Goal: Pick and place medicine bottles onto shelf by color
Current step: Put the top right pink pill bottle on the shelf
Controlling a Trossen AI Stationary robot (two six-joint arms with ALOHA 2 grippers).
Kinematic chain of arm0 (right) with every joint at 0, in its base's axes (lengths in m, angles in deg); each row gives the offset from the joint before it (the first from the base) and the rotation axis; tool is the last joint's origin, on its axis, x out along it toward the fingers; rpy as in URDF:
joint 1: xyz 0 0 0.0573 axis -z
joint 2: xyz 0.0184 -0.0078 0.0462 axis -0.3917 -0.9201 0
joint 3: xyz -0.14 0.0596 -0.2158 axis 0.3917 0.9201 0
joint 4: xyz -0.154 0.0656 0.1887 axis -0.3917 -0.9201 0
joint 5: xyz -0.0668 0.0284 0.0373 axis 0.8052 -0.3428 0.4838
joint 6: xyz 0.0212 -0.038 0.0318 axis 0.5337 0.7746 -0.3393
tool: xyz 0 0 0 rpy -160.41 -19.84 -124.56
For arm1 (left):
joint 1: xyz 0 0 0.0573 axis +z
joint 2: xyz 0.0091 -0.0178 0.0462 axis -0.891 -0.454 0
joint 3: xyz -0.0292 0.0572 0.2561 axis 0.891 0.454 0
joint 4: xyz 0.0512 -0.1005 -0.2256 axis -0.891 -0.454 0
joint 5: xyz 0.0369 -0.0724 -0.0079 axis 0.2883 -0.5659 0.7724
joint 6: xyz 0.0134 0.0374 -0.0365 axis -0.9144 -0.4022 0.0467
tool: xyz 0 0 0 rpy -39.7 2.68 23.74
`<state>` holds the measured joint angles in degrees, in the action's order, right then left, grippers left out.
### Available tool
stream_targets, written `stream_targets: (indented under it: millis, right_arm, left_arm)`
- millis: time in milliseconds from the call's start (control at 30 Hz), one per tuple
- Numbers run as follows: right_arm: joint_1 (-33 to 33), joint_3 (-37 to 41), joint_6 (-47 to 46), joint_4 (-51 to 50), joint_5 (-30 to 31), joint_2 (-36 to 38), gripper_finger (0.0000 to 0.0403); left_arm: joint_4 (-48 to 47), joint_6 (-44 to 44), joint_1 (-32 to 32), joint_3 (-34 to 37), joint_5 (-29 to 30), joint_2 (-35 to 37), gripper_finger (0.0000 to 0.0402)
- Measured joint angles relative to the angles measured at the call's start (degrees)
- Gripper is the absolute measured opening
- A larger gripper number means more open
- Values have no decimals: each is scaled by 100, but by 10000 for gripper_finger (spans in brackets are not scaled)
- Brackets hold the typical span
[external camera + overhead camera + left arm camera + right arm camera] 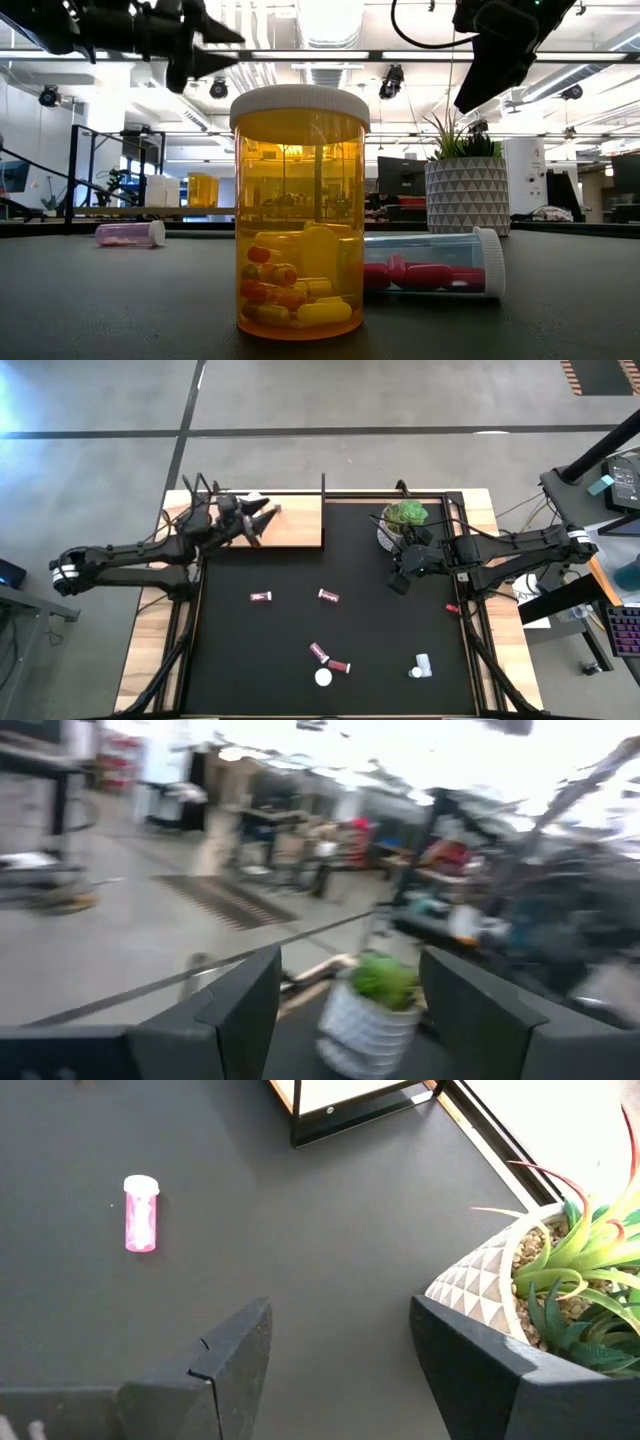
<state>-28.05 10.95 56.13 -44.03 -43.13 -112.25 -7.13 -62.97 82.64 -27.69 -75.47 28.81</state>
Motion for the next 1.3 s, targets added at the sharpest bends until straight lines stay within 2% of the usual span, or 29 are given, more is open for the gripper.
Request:
stream_targets:
  millis: [233,333,567,800,1033,1300]
  right_arm:
    - [0,0,2,0,0,0,228]
    - [0,0,1,0,-1,0,228]
    - [2,0,3,100,0,0,228]
    - [2,0,20,1309,0,0,228]
    - [2,0,8,2534,-65,-16,228]
    - [2,0,450,2518,-481,-336,228]
  left_arm:
    - [194,-230,-701,-450,58,-530,222]
    - [186,-607,-853,-806,60,-923,222]
    - [195,-594,-1070,-1717,62,-1663,222]
    - [269,-590,-1315,-2411,58,-2161,222]
    - [669,83,-1386,-2578,25,-2522,222]
    - [643,507,-1543,-2574,27,-2524,222]
